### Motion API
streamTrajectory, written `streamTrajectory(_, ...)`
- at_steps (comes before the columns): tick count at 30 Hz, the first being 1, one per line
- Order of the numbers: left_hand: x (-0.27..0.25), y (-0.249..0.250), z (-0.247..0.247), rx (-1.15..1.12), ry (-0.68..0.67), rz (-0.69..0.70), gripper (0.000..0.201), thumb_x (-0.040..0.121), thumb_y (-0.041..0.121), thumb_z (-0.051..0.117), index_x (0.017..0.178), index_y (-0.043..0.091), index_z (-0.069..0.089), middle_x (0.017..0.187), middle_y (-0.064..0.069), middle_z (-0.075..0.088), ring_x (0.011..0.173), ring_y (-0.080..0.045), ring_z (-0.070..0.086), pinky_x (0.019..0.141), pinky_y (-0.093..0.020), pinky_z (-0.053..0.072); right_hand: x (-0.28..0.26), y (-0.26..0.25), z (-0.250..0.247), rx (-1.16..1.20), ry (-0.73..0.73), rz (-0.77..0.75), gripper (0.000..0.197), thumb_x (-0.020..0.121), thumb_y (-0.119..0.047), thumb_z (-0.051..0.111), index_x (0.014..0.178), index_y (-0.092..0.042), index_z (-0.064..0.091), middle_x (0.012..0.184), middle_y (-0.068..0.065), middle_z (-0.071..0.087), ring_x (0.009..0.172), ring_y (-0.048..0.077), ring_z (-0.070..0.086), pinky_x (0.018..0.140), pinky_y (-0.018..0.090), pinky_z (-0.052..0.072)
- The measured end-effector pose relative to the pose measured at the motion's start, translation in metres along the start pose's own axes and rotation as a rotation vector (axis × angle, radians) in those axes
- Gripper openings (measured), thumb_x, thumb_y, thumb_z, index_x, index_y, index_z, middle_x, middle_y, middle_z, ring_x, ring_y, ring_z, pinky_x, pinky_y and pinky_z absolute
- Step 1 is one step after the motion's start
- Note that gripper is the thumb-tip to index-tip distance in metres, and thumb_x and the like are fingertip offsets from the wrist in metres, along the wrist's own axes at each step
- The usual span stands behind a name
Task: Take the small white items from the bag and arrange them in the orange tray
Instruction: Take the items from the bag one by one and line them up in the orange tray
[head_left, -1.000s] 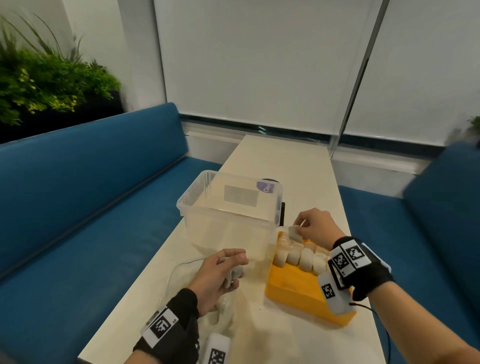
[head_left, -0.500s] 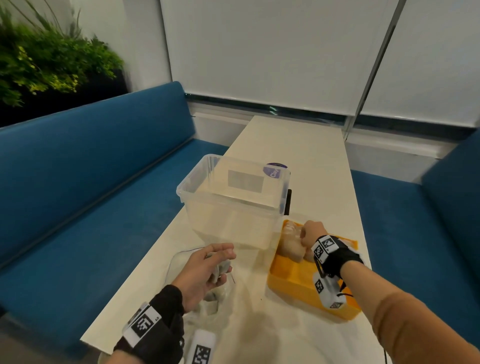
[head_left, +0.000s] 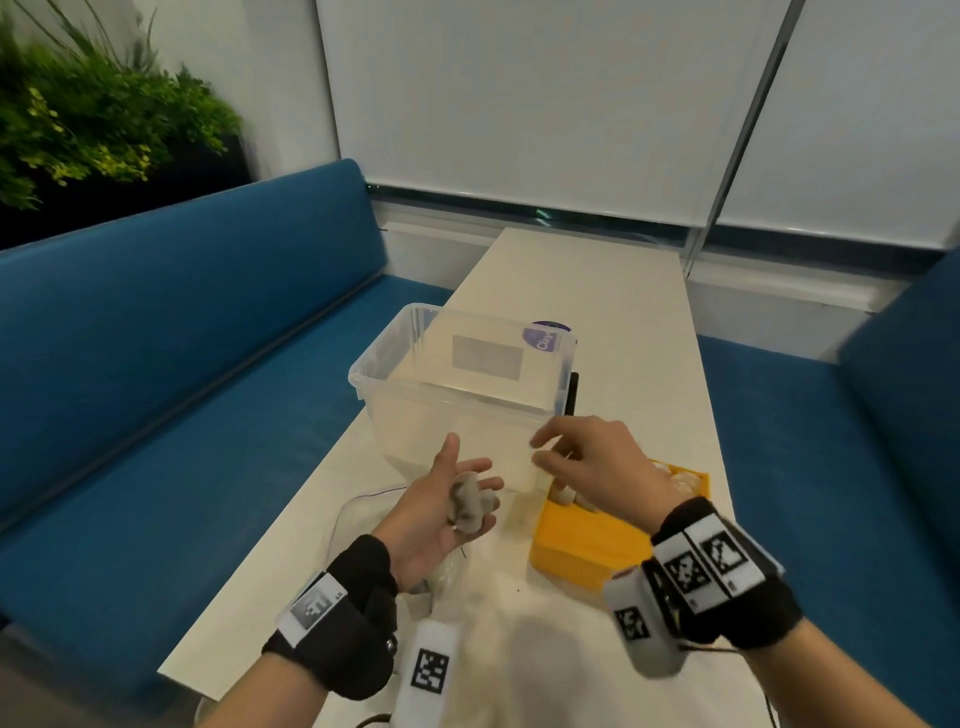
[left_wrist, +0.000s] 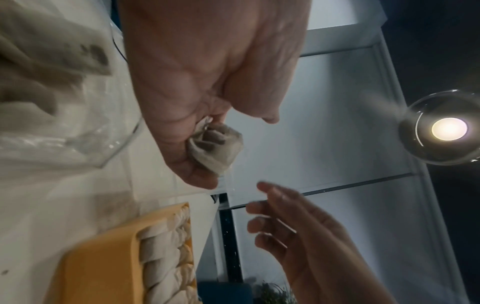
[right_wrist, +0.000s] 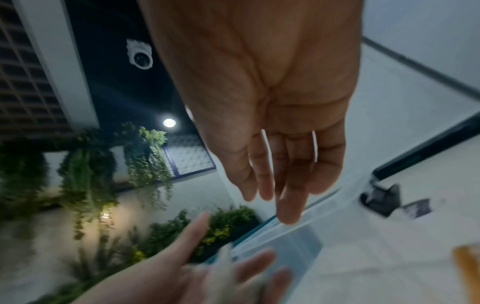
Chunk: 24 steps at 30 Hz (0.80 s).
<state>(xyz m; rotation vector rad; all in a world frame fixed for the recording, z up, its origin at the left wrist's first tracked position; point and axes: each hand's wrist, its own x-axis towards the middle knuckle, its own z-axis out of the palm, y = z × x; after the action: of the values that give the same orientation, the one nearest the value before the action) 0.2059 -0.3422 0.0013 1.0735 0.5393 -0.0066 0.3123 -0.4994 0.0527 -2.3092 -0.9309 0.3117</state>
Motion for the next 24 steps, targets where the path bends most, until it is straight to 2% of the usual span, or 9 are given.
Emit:
streamTrajectory(3,-0.002,0.005,0.014,0.027,-0.072,-0.006,0.066,0.091,0.064,0.032,0.121,0.014,0.062,0.116,-0.012,0.068,0.098,-0.021,0.067,0.082,-0.03,0.057,-0.016,-0.018,0.02,0.062,-0.006,-0.033,0.029,0.082,-0.042,0.067,0.105,-0.026,0.06,0.083,-0.004,0.069,0.069,0.003,0.063,0.062,0.015,0.048)
streamTrajectory(6,-0.005,0.008,0.024,0.064,-0.158,0.008,0.058,0.097,0.057,0.029,0.118,0.016,0.064,0.112,-0.009,0.072,0.098,-0.016,0.07,0.085,-0.028,0.055,-0.018,-0.012,0.035,0.134,0.045,-0.006,0.029,0.08,-0.028,0.069,0.108,-0.021,0.063,0.078,-0.003,0.067,0.071,0.002,0.061,0.057,0.01,0.043)
streamTrajectory(8,-0.005,0.009,0.027,0.112,-0.17,0.034,0.048,0.099,0.049,0.038,0.12,0.015,0.066,0.117,-0.011,0.07,0.098,-0.016,0.067,0.088,-0.03,0.054,-0.019,-0.007,0.031,0.233,0.137,0.034,0.02,0.082,-0.017,0.065,0.102,-0.014,0.067,0.073,0.001,0.069,0.065,0.007,0.064,0.057,0.013,0.047)
streamTrajectory(10,-0.006,0.008,0.026,0.142,-0.182,0.063,0.039,0.093,0.04,0.055,0.121,0.014,0.065,0.122,-0.014,0.065,0.102,-0.019,0.063,0.084,-0.03,0.054,-0.02,-0.003,0.021,0.379,0.214,0.083,0.011,0.083,-0.01,0.065,0.092,-0.009,0.069,0.07,0.005,0.069,0.059,0.01,0.064,0.058,0.022,0.051)
streamTrajectory(12,-0.006,0.007,0.025,0.156,-0.176,0.071,0.045,0.081,0.033,0.069,0.121,0.013,0.063,0.12,-0.014,0.065,0.103,-0.02,0.063,0.078,-0.028,0.053,-0.024,-0.002,0.011,0.518,0.254,0.111,0.006,0.084,-0.006,0.064,0.088,-0.005,0.069,0.071,0.004,0.069,0.057,0.007,0.063,0.058,0.024,0.052)
streamTrajectory(14,-0.006,0.004,0.026,0.186,-0.173,0.087,0.045,0.078,0.027,0.073,0.12,0.015,0.062,0.115,-0.011,0.065,0.097,-0.02,0.064,0.073,-0.026,0.052,-0.027,-0.001,0.005,0.6,0.262,0.125,0.006,0.085,-0.007,0.064,0.089,-0.005,0.068,0.078,0.007,0.07,0.063,0.01,0.064,0.064,0.031,0.055)
streamTrajectory(17,-0.006,0.003,0.029,0.236,-0.145,0.169,0.03,0.086,0.02,0.069,0.116,0.017,0.063,0.106,-0.008,0.066,0.087,-0.014,0.064,0.068,-0.022,0.051,-0.03,0.0,0.002,0.562,0.232,0.128,0.015,0.084,-0.014,0.068,0.098,-0.014,0.065,0.084,0.009,0.07,0.069,0.016,0.067,0.069,0.039,0.056)
streamTrajectory(21,-0.005,0.007,0.034,0.438,-0.09,0.361,0.017,0.091,0.016,0.065,0.107,0.019,0.065,0.097,-0.006,0.07,0.076,-0.005,0.064,0.064,-0.017,0.05,-0.024,0.001,-0.006,0.378,0.218,0.093,0.034,0.082,-0.038,0.069,0.113,-0.031,0.058,0.094,-0.005,0.066,0.08,0.014,0.067,0.072,0.03,0.057)
streamTrajectory(24,-0.005,0.009,0.036,0.58,-0.073,0.492,0.015,0.09,0.013,0.064,0.106,0.014,0.066,0.099,-0.008,0.07,0.079,-0.008,0.061,0.063,-0.016,0.049,-0.02,-0.002,-0.017,0.258,0.266,-0.037,0.017,0.084,-0.033,0.067,0.1,-0.027,0.069,0.089,-0.009,0.07,0.082,0.008,0.066,0.077,0.029,0.056)
